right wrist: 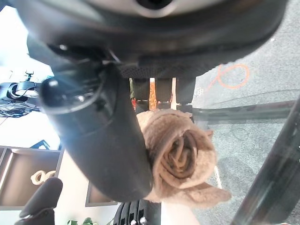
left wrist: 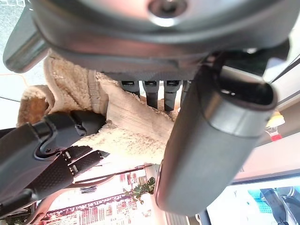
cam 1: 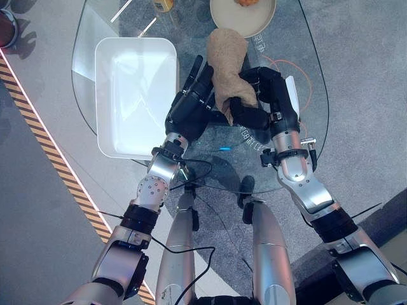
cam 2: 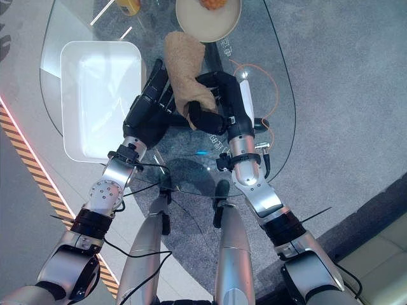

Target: Wipe the table with a cloth and put it in the basket.

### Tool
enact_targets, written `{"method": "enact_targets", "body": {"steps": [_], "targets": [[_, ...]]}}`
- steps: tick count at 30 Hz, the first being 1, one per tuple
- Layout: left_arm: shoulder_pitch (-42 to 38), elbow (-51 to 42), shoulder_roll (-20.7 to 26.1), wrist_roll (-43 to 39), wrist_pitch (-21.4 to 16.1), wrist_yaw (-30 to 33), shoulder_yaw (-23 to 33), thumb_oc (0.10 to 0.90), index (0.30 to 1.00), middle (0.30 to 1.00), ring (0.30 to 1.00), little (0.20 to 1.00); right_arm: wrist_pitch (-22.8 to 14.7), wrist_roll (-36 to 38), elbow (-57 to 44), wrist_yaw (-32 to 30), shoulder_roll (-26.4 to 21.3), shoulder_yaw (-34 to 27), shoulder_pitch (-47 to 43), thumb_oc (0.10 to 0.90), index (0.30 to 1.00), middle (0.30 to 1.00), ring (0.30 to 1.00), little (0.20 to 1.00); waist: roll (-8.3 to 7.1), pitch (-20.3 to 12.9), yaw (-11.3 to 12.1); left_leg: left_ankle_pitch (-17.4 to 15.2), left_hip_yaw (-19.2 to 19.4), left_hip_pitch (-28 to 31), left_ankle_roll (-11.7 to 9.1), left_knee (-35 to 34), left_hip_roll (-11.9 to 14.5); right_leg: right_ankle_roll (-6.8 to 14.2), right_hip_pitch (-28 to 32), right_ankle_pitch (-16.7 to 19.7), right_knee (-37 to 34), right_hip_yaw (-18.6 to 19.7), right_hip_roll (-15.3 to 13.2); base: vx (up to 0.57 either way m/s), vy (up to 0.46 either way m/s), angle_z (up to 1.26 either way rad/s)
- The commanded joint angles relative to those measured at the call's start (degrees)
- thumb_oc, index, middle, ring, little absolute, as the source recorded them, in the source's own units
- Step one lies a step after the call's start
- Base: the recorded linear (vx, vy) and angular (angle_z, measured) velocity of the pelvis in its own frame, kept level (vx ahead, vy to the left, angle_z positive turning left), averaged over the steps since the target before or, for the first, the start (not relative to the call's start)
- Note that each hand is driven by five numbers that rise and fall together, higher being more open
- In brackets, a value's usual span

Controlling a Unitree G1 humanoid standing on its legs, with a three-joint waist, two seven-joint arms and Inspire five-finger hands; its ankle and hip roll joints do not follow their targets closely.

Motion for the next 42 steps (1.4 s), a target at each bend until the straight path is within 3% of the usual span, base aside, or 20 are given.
{"method": "enact_targets", "body": {"steps": [1,21,42], "targets": [[-6.18,-7.95,-0.83,-1.13,0.36,-9.37,-0.96,0.800,0.900,0.900,0.900,0.900,-4.60,-1.20,-11.98,0.53,2.22,-0.89,-9.42,0.100,0.300,0.300,0.300,0.200,-1.47,-1.54,-0.14,-7.97,4.32,1.76,2.81,4.23,-2.79,3.40,3.52,6.41,-11.28,1.40,2.35,0.00,0.000,0.00],[-6.92,-10.27,0.69,5.26,-0.42,-18.01,-1.50,0.800,0.900,0.900,0.900,0.900,-1.44,-0.40,-11.36,0.79,1.80,-1.06,-8.68,0.100,0.300,0.300,0.300,0.200,-1.58,-1.54,-0.23,-7.94,4.18,2.11,2.99,3.59,-2.86,3.33,3.55,6.54,-11.49,1.70,2.74,0.00,0.000,0.00],[-7.81,-10.77,3.44,11.23,-1.57,-18.71,-2.54,0.800,0.900,0.900,0.900,0.900,0.67,-0.45,-11.36,1.83,1.09,-1.06,-8.49,0.100,0.300,0.300,0.300,0.200,-1.48,-1.54,-0.26,-7.92,4.18,2.01,2.97,3.31,-2.85,3.42,3.33,6.65,-11.71,1.91,2.77,0.00,0.000,0.00]]}}
